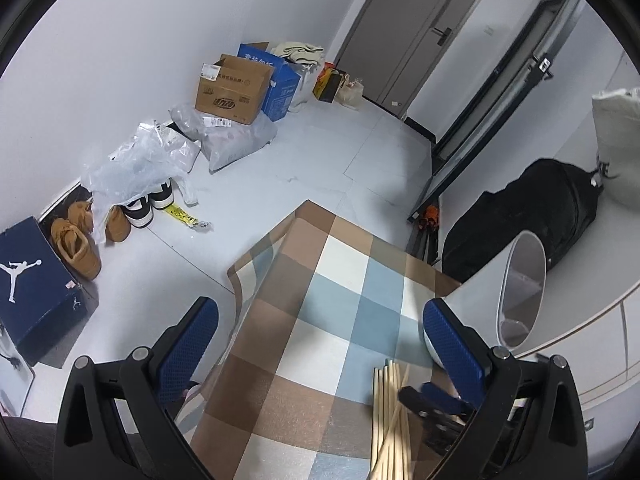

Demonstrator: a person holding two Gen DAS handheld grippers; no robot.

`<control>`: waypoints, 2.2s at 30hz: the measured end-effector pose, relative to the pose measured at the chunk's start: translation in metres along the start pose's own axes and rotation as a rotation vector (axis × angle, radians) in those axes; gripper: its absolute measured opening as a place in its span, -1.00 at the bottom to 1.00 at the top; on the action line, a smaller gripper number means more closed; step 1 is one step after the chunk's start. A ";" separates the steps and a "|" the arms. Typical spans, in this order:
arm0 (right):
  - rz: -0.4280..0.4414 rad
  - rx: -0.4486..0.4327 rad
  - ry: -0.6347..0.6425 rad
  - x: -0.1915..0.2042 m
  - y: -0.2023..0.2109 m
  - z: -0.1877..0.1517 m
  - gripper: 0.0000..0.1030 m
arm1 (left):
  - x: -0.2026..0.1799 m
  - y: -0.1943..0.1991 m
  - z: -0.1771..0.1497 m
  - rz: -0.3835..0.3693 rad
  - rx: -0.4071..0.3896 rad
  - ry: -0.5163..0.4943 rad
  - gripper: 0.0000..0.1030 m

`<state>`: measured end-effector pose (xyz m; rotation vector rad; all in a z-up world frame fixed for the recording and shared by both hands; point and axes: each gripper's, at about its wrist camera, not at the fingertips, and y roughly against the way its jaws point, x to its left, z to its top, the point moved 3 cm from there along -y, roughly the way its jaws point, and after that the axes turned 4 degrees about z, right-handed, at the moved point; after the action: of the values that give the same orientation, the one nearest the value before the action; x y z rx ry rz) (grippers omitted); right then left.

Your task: Organize utensils

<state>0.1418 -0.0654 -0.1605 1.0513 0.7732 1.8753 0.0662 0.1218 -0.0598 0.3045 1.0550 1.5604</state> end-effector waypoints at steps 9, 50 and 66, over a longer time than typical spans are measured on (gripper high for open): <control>-0.085 0.056 0.008 0.002 -0.020 0.008 -0.65 | 0.007 -0.004 0.005 -0.002 0.009 -0.004 0.94; 0.092 -0.342 0.010 -0.020 0.147 0.000 -0.92 | -0.052 -0.063 -0.099 0.216 0.409 -0.438 0.55; 0.170 -0.393 -0.030 -0.039 0.166 -0.008 -0.93 | -0.053 -0.079 -0.091 0.235 0.409 -0.369 0.55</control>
<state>0.0861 -0.1782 -0.0444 0.9108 0.2835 2.0424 0.0705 0.0276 -0.1513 0.9884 1.0619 1.4077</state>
